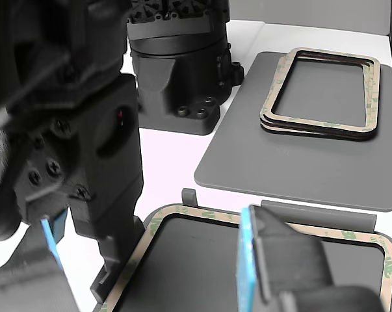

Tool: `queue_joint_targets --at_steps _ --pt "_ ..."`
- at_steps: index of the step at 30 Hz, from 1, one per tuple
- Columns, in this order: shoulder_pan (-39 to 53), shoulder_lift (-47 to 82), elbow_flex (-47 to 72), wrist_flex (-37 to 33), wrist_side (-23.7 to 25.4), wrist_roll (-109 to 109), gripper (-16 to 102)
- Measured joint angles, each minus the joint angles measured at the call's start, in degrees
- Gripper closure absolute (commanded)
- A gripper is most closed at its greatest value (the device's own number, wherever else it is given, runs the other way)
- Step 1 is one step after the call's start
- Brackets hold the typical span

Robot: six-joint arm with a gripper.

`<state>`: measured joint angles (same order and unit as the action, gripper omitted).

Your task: Move top rectangular frame to the holder.

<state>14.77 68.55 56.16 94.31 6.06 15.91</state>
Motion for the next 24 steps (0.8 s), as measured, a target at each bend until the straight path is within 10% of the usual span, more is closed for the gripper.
queue_joint_targets --at_steps 15,24 --pt "-7.56 21.88 14.33 -5.63 2.9 -6.5 -14" --pt "-14.77 52.73 49.04 -29.62 -3.16 -9.49 -14"
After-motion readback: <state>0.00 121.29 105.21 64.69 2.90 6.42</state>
